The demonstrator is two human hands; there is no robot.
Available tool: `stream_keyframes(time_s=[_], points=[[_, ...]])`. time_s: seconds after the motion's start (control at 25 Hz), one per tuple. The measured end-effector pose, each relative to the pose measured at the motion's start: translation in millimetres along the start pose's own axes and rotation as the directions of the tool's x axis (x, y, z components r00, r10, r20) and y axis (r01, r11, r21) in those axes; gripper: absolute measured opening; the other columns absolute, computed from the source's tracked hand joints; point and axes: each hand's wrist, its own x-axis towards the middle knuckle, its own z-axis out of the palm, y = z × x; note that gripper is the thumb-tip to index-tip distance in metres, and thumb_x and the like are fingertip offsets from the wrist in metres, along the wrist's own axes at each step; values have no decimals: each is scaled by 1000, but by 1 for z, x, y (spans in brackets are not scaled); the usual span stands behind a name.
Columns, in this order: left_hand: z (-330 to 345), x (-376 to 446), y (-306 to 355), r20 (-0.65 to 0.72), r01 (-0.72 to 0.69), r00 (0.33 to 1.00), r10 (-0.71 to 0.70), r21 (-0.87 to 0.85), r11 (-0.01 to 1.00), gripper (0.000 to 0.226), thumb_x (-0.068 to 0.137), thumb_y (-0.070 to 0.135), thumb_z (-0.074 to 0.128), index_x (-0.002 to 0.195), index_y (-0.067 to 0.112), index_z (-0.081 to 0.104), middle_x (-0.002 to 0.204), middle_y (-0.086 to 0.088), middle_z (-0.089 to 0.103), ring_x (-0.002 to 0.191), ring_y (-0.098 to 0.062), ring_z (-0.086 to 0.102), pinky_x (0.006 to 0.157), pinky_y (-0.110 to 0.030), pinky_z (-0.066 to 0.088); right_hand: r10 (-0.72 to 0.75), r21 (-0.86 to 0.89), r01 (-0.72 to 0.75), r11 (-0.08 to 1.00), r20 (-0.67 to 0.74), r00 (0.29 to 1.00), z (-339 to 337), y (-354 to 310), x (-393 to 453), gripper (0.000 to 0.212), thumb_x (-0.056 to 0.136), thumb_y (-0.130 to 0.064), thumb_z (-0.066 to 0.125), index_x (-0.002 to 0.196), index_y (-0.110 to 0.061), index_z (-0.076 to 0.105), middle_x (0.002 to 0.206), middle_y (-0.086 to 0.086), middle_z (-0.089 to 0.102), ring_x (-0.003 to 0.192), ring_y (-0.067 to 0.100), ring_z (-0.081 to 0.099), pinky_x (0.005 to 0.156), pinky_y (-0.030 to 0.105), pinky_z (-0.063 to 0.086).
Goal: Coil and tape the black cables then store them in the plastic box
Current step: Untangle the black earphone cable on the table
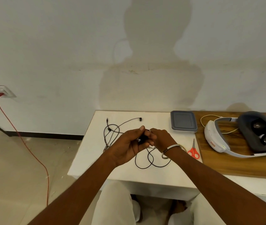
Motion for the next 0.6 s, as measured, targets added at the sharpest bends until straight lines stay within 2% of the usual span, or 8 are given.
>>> stream_keyframes(time_s=[0.12,0.2,0.28,0.4,0.48,0.56,0.6], points=[[-4,9,-3,-44,-96,995,93,-63,993,33,94,26,44,90,5,69,102,-17,72,99,-29,69,90,-37,56,-37,79,33,996,53,998,-5,-6,-10,18,93,-13,47,104,-9,61,96,7,66,94,26,63,79,30,45],[-10,16,-3,-80,-183,980,183,5,983,36,93,29,44,107,4,65,119,-16,67,118,-29,61,102,-43,48,-96,233,71,970,96,991,-8,-13,-23,25,98,-16,41,106,-6,62,87,4,60,86,24,63,83,27,44],[-17,19,-3,-119,-219,965,234,130,967,38,94,32,43,115,7,64,128,-10,64,126,-22,55,107,-42,43,-142,319,89,944,147,979,-6,-18,-32,31,100,-22,36,105,-8,63,77,-4,57,75,17,59,80,25,46],[-27,20,-5,-165,-196,947,275,380,904,36,95,36,46,117,16,67,127,4,65,125,-13,55,107,-37,41,-199,338,123,933,198,960,2,-20,-36,29,99,-24,38,102,-13,64,66,-14,54,67,10,58,72,21,47],[-32,19,-6,-176,-148,937,301,580,801,30,97,36,47,114,25,69,120,14,67,112,-7,60,100,-28,43,-235,339,155,928,211,949,2,-22,-37,26,98,-22,39,102,-16,65,66,-10,57,65,10,58,70,21,48],[-38,19,-7,-181,-98,934,309,702,705,24,98,34,48,107,33,70,111,22,69,96,2,62,91,-20,43,-277,356,187,916,221,935,1,-24,-38,24,96,-22,41,102,-18,65,70,-5,62,64,10,59,70,24,50],[-43,20,-9,-170,-79,936,309,751,655,22,98,34,49,105,36,70,108,24,69,94,6,61,90,-18,42,-294,369,199,908,222,930,-1,-24,-38,24,96,-22,42,102,-18,65,71,-3,64,65,11,60,71,26,51]])
